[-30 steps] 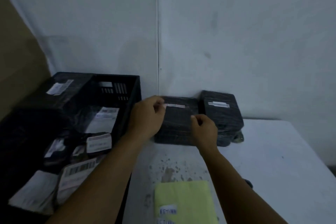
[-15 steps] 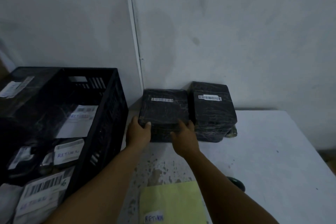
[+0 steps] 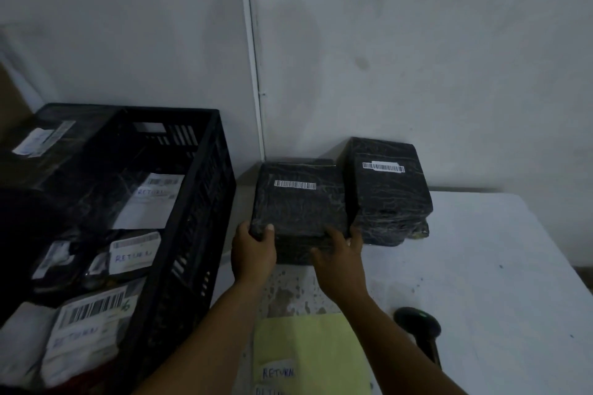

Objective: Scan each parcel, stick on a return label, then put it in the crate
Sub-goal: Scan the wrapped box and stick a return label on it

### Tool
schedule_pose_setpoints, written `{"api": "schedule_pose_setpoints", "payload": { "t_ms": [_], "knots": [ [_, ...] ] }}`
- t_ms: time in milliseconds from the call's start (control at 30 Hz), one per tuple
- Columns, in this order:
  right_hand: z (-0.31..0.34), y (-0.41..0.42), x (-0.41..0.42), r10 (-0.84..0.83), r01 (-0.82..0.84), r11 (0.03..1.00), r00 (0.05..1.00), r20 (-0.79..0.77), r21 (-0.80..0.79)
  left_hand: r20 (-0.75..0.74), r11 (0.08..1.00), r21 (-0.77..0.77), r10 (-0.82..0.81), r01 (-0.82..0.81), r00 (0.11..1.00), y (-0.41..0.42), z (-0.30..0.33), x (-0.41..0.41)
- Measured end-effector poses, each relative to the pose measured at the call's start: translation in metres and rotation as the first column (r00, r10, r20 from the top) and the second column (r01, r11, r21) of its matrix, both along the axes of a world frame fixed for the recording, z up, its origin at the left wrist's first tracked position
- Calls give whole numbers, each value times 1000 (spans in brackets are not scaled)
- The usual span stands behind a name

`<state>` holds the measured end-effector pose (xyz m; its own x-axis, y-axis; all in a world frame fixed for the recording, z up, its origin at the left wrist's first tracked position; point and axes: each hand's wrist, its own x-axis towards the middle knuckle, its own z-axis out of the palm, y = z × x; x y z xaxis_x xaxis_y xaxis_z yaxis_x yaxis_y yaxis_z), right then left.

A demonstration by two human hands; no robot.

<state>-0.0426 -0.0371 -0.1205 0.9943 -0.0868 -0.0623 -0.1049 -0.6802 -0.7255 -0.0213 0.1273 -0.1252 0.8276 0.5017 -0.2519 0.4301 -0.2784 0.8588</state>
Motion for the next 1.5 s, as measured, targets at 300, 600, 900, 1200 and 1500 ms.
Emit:
{"api": "schedule_pose_setpoints", "payload": {
  "t_ms": [300, 600, 900, 1200, 1500],
  "knots": [
    [-11, -23, -66, 68, -69, 997, 996, 54, 16, 25, 998, 2, -55, 55, 998, -3, -7, -64],
    [-9, -74, -105, -400, 443, 870, 891, 212, -218, 20, 996, -56, -65, 66, 998, 2, -8, -66],
    [-48, -128, -135, -612, 572, 787, 674, -415, -231, 104, 995, -96, -25, 35, 994, 1, -16, -80],
    [-10, -96, -131, -429, 490, 836, 864, -263, 248, 191, 985, -162, 85, -54, 978, 4, -29, -88],
    [71, -30, -133, -61, 153, 816, 982, -180, 557, 238, 998, -64, 43, -28, 970, 2, -37, -102]
  ]
}}
